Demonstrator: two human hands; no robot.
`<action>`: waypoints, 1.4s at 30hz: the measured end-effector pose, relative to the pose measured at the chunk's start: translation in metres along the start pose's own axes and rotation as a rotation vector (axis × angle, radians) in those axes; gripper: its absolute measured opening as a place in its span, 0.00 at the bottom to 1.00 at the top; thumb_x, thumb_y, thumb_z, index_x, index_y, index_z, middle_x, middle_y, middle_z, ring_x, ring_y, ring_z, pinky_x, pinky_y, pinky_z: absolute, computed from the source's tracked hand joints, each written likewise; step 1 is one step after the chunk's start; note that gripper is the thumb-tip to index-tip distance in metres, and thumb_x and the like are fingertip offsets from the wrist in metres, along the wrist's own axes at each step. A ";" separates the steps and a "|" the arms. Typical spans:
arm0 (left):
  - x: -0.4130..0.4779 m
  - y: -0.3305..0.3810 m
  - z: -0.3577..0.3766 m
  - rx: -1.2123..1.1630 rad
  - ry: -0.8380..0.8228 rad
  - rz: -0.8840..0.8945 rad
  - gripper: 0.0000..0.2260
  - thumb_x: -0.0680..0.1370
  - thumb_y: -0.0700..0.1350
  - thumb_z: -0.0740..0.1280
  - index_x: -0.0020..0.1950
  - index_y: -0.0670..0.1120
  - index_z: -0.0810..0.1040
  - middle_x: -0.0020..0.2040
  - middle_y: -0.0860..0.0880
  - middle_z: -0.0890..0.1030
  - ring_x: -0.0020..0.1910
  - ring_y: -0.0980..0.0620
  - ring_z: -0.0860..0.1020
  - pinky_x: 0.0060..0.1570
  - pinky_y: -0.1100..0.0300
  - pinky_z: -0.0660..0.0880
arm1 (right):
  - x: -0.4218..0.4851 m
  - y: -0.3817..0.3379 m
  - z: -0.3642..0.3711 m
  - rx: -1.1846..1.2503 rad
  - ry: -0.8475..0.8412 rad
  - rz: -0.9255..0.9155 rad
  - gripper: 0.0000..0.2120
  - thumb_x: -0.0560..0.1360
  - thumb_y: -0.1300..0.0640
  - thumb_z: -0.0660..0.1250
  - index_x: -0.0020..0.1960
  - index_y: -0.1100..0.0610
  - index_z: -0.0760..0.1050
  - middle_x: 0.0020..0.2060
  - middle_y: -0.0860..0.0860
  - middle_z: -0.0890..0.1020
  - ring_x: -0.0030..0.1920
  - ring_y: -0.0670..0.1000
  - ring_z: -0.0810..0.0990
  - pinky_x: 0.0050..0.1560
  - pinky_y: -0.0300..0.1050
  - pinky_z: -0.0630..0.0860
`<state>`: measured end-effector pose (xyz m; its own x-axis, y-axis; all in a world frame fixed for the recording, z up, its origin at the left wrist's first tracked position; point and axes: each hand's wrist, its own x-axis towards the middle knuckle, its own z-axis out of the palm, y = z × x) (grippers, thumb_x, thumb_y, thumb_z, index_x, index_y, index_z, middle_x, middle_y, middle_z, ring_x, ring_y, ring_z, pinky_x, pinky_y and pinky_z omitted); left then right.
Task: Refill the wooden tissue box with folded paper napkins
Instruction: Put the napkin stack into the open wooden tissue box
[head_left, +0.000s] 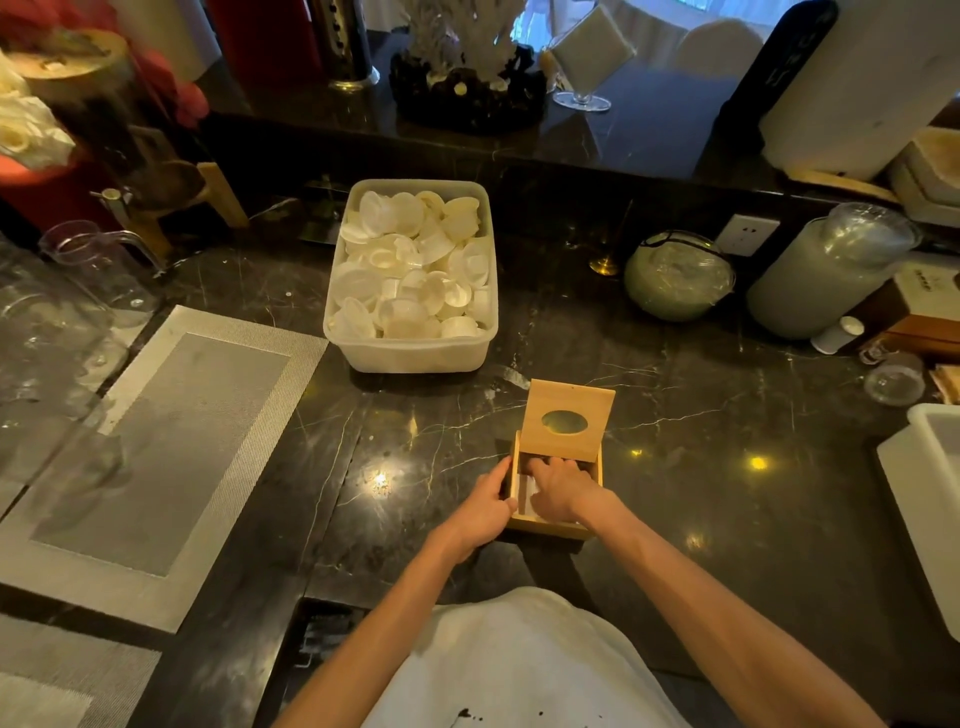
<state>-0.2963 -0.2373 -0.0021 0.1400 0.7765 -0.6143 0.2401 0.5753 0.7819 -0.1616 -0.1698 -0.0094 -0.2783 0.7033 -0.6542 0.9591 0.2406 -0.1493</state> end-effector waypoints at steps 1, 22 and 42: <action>0.001 0.000 0.000 0.007 -0.003 -0.001 0.32 0.79 0.36 0.59 0.79 0.57 0.55 0.70 0.46 0.65 0.60 0.48 0.73 0.64 0.47 0.73 | -0.001 0.000 0.001 0.005 -0.002 -0.002 0.23 0.77 0.54 0.64 0.71 0.52 0.65 0.68 0.58 0.71 0.68 0.62 0.69 0.66 0.59 0.69; 0.005 -0.006 0.000 -0.023 -0.006 -0.025 0.31 0.80 0.38 0.60 0.79 0.59 0.54 0.73 0.46 0.62 0.68 0.42 0.70 0.70 0.41 0.69 | -0.062 0.012 0.008 0.248 0.361 -0.059 0.21 0.78 0.48 0.64 0.70 0.49 0.69 0.66 0.50 0.77 0.65 0.52 0.76 0.63 0.50 0.75; -0.001 -0.012 0.011 -0.163 0.035 0.056 0.26 0.83 0.36 0.57 0.79 0.53 0.58 0.75 0.48 0.67 0.74 0.49 0.66 0.75 0.46 0.63 | -0.069 -0.007 0.028 0.077 0.129 -0.138 0.25 0.76 0.43 0.64 0.70 0.48 0.68 0.64 0.52 0.79 0.63 0.57 0.77 0.64 0.56 0.73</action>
<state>-0.2886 -0.2477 -0.0116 0.1148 0.8150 -0.5679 0.0735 0.5631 0.8231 -0.1479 -0.2386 0.0163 -0.4068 0.7483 -0.5240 0.9112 0.2919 -0.2906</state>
